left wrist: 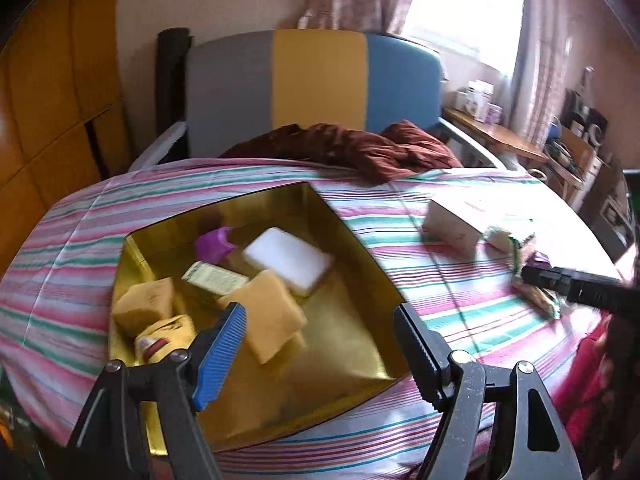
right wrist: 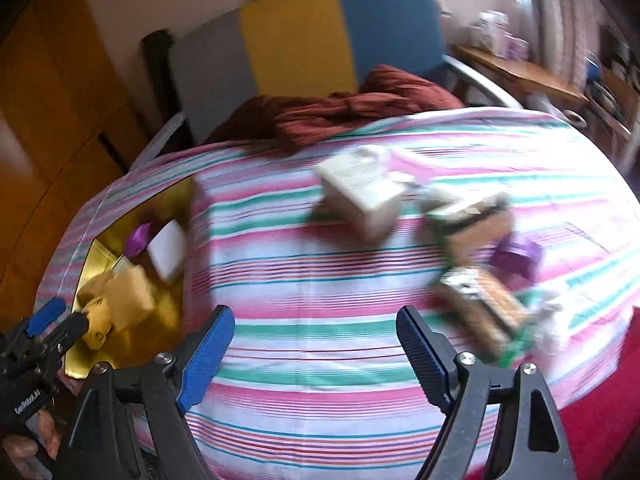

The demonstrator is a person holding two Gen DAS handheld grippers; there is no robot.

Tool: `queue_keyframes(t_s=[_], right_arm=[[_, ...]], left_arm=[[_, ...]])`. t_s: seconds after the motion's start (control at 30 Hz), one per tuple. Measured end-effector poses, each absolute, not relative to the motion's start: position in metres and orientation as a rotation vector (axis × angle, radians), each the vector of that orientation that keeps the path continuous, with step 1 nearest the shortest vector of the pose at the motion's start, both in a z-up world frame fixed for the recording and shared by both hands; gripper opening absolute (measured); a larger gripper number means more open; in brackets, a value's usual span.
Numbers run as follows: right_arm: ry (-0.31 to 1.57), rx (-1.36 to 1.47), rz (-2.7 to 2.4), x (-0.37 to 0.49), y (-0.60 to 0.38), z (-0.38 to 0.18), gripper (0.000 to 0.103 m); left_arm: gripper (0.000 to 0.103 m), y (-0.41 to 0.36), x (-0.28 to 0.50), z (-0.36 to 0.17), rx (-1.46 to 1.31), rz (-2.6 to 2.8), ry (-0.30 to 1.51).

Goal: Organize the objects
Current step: 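Move both grippers away from the tray toward the remaining items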

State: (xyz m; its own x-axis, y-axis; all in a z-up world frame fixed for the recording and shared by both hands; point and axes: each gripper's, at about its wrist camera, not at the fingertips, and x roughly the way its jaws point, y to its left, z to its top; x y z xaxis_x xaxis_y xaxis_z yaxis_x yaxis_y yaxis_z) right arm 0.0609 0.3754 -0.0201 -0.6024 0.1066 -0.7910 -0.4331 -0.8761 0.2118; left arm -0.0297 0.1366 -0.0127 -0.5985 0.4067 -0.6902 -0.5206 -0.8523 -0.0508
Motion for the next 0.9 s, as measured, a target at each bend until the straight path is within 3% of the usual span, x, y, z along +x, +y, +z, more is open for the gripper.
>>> queue_keyframes(t_s=[0.53, 0.9], right_arm=[[0.651, -1.051, 2.177, 0.161, 0.496, -0.006, 0.085], [0.730, -0.987, 2.137, 0.180, 0.519, -0.012, 0.085]], left_arm=[[0.075, 0.254, -0.023, -0.016, -1.020, 2.085, 0.319], [0.074, 0.368, -0.019, -0.049, -1.238, 1.807, 0.287]])
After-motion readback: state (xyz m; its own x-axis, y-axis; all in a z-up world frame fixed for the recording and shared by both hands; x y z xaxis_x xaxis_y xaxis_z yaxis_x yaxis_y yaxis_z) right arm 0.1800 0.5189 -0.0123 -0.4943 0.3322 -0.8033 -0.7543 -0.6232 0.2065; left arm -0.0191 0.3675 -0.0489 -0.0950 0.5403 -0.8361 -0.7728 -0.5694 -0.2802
